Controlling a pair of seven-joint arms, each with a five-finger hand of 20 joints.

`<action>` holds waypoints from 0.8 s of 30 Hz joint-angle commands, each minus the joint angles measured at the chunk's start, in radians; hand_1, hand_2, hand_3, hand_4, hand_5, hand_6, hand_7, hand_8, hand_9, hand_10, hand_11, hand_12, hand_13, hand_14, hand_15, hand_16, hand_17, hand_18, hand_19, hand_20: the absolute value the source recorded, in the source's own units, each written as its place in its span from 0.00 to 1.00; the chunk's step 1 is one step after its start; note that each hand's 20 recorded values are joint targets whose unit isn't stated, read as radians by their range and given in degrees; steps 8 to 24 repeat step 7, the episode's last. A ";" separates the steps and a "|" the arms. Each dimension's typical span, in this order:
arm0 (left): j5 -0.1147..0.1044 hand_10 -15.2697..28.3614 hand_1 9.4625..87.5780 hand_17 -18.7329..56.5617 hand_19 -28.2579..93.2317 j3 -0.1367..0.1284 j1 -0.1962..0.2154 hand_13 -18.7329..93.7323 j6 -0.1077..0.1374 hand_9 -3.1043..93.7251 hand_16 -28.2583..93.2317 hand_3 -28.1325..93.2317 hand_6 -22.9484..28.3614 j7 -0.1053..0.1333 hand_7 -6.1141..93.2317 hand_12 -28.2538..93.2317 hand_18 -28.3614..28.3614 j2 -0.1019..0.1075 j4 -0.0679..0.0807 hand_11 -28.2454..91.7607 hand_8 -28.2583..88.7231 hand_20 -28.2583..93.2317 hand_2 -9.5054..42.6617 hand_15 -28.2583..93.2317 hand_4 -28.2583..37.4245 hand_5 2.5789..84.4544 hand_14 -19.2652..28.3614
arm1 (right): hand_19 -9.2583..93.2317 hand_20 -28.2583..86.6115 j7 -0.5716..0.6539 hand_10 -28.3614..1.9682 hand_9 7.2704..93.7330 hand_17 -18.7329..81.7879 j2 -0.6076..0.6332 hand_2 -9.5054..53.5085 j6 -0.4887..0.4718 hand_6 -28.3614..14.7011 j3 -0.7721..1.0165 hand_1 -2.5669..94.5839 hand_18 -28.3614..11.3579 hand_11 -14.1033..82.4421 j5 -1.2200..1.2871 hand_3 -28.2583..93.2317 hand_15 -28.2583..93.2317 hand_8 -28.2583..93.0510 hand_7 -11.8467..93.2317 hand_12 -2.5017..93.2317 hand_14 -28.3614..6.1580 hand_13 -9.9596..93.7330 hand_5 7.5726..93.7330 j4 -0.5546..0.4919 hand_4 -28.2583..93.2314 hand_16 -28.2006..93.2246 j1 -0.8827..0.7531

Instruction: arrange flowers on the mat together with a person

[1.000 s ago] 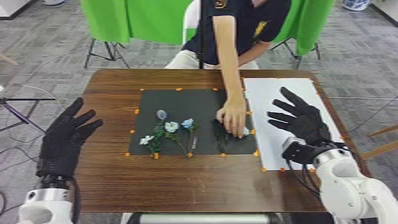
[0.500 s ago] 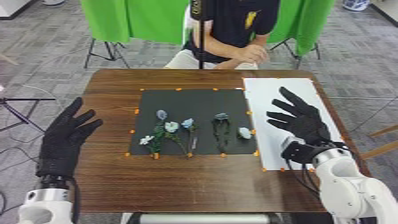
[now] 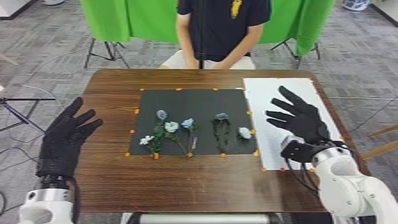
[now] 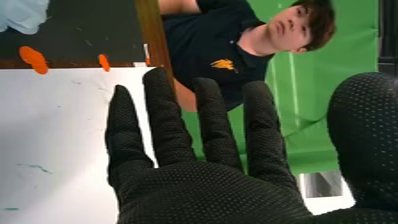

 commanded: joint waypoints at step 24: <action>0.010 0.74 0.18 0.13 0.62 -0.009 0.020 0.42 -0.003 0.42 0.18 0.88 0.51 -0.018 0.18 0.31 0.93 -0.012 -0.005 0.40 0.16 0.36 0.27 0.62 0.02 0.41 0.97 | 0.55 0.33 0.001 0.58 0.36 0.21 -0.006 0.22 0.012 0.77 -0.006 0.22 0.03 0.19 -0.005 0.87 0.38 0.14 0.23 0.17 0.30 0.42 0.29 -0.013 0.00 0.39 -0.024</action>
